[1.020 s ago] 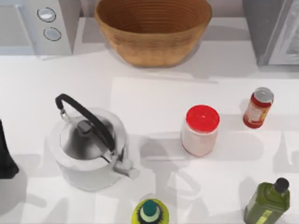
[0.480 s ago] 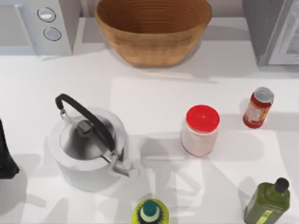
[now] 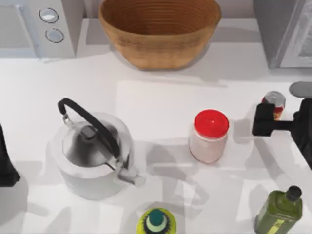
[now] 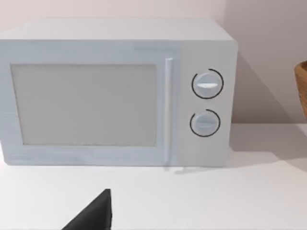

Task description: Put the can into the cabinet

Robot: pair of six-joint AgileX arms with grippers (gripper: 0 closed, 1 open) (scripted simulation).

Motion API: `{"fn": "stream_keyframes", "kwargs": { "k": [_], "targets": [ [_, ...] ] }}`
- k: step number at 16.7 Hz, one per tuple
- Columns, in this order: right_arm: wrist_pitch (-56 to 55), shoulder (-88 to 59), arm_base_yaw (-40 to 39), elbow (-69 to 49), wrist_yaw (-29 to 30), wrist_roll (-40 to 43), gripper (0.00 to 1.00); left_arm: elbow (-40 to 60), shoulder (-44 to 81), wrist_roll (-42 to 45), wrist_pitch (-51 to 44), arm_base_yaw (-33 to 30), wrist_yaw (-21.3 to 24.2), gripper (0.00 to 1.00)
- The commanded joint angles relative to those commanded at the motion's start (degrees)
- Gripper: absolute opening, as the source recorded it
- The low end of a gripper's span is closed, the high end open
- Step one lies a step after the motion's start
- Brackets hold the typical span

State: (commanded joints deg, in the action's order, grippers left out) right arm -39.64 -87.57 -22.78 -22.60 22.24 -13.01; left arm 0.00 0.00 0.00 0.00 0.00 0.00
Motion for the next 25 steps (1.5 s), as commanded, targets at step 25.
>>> {"fn": "stream_keyframes", "kwargs": {
  "k": [25],
  "targets": [
    [-8.07,-23.51,1.13,-10.24,-1.97,0.92,1.0,0.0,0.0,0.0,0.0,0.0,0.0,1.0]
  ]
}}
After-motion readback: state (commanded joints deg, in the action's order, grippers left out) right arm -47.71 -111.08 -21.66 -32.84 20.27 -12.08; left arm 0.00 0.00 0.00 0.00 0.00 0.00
